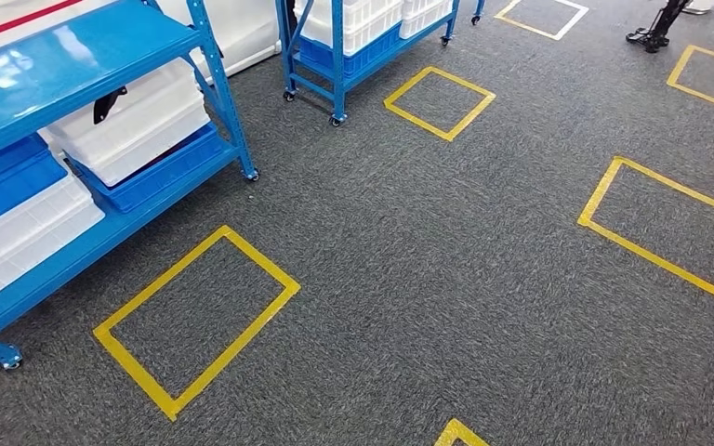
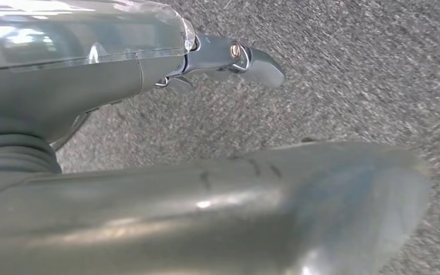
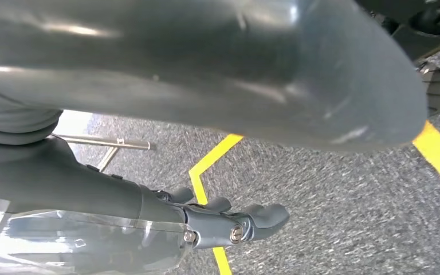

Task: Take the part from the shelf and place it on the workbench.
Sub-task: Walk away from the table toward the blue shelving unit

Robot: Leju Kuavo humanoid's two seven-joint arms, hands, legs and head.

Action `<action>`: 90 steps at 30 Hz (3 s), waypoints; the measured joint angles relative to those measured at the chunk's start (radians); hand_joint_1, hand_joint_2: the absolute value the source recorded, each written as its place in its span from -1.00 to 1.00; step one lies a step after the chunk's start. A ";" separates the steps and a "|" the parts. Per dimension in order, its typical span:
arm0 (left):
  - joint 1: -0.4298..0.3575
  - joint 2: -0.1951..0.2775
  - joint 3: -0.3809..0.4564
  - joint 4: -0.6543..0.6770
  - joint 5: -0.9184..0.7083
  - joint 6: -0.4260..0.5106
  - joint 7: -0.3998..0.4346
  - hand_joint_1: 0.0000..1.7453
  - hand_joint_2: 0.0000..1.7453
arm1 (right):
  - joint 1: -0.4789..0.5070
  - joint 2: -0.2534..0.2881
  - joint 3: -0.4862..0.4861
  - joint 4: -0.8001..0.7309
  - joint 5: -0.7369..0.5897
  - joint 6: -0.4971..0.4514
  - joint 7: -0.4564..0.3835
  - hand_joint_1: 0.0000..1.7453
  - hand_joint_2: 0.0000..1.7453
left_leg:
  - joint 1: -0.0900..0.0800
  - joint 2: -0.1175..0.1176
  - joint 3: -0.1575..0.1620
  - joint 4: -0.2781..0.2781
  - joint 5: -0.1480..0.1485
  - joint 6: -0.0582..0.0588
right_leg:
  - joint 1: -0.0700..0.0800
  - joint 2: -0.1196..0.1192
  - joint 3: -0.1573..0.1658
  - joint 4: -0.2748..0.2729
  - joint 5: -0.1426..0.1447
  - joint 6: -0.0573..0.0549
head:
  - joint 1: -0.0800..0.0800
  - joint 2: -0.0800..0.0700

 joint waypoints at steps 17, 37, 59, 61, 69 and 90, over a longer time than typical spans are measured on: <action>0.004 0.010 -0.034 0.000 -0.031 -0.066 -0.030 -1.00 -1.00 | 0.005 -0.004 -0.045 0.002 -0.031 -0.006 0.019 -1.00 -1.00 | 0.003 -0.173 -0.018 0.016 0.001 -0.012 | -0.015 0.174 -0.025 0.010 0.015 -0.014 | 0.000 0.000; 0.004 0.024 -0.059 0.000 -0.046 -0.077 -0.038 -1.00 -1.00 | 0.009 0.004 -0.088 0.002 -0.066 -0.021 0.031 -1.00 -1.00 | -0.004 -0.045 0.022 -0.008 -0.005 0.037 | -0.014 0.127 -0.124 0.271 -0.134 0.020 | 0.000 0.000; 0.015 0.023 -0.060 0.002 -0.044 -0.074 -0.034 -1.00 -1.00 | 0.015 0.013 -0.102 0.005 -0.061 -0.017 0.035 -1.00 -1.00 | -0.008 -0.053 -0.042 0.046 0.003 0.000 | -0.003 0.128 -0.001 0.030 -0.022 -0.026 | 0.000 0.000; 0.016 0.022 -0.060 0.002 -0.045 -0.074 -0.033 -1.00 -1.00 | 0.013 0.013 -0.102 0.005 -0.061 -0.012 0.033 -1.00 -1.00 | -0.011 -0.053 -0.031 0.029 -0.003 0.012 | -0.002 0.128 0.006 0.035 -0.023 -0.013 | 0.000 0.000; 0.012 0.018 -0.060 0.002 -0.046 -0.075 -0.032 -1.00 -1.00 | 0.011 0.012 -0.104 0.004 -0.062 -0.008 0.030 -1.00 -1.00 | -0.007 -0.060 0.030 0.002 -0.018 0.039 | -0.011 0.132 -0.156 0.281 -0.103 0.022 | 0.000 0.000; 0.020 0.016 -0.061 0.005 -0.058 -0.092 -0.023 -1.00 -1.00 | 0.021 0.021 -0.107 0.005 -0.066 -0.009 0.029 -1.00 -1.00 | 0.002 -0.051 -0.070 0.055 0.017 -0.008 | -0.010 0.132 0.031 0.023 -0.045 -0.009 | 0.001 0.000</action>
